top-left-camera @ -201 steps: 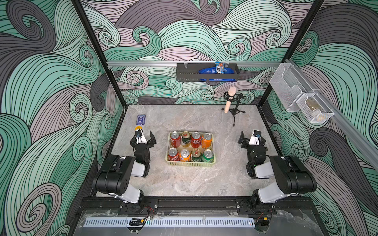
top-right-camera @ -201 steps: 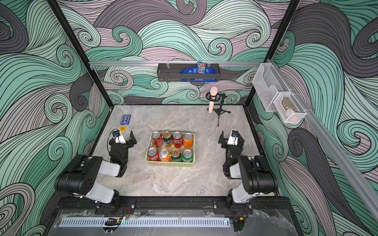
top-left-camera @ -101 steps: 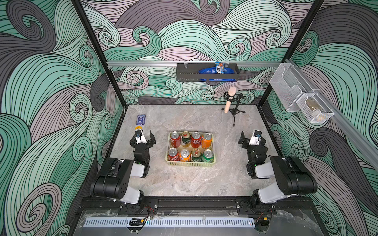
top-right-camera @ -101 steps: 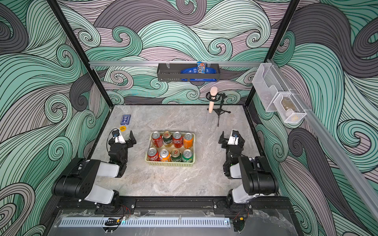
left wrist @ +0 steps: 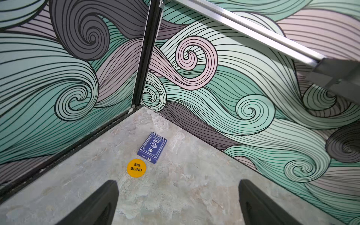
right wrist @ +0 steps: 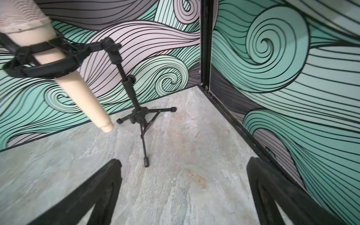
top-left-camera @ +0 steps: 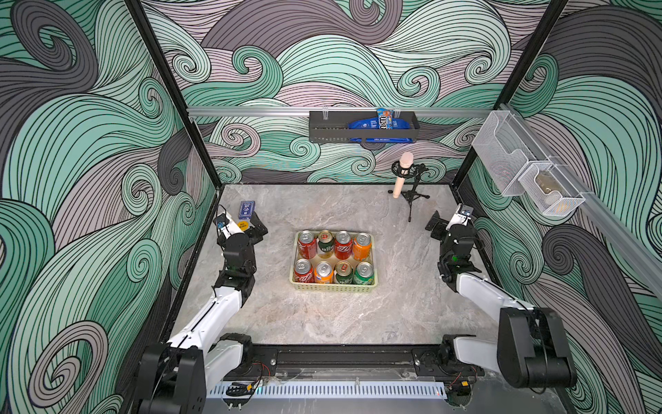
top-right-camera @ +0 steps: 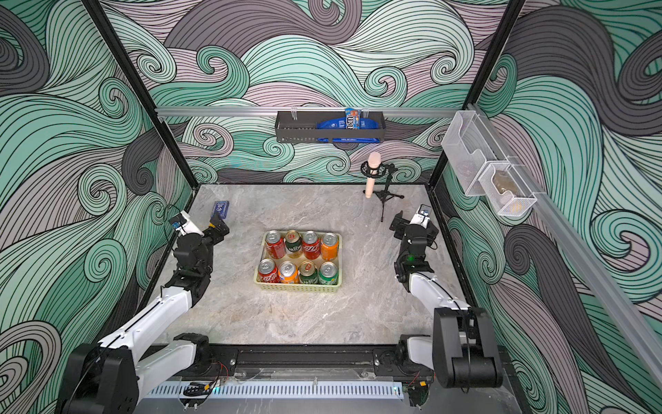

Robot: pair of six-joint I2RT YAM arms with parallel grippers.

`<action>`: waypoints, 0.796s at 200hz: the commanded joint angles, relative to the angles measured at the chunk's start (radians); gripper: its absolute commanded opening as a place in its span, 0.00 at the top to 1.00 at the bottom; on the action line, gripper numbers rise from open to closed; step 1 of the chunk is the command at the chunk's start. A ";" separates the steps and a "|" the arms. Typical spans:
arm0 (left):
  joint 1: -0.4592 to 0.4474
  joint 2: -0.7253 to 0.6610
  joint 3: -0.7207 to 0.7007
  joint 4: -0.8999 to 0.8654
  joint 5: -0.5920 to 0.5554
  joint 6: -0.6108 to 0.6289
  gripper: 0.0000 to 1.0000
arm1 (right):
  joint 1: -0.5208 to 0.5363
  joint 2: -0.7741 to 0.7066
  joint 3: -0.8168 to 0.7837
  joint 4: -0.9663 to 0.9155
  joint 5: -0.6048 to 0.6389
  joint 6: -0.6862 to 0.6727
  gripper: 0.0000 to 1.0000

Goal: Take out the drinks from the basket
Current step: Pick up the drink from the basket.

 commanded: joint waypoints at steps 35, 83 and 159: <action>-0.003 -0.051 0.184 -0.507 0.165 -0.162 0.01 | 0.028 -0.144 0.077 -0.359 -0.280 0.146 0.00; -0.005 -0.006 0.250 -0.591 0.574 -0.095 0.01 | 0.073 -0.249 0.087 -0.495 -0.506 0.169 0.00; -0.022 -0.012 0.221 -0.632 0.766 -0.032 0.01 | 0.196 -0.283 0.132 -0.624 -0.652 0.173 0.00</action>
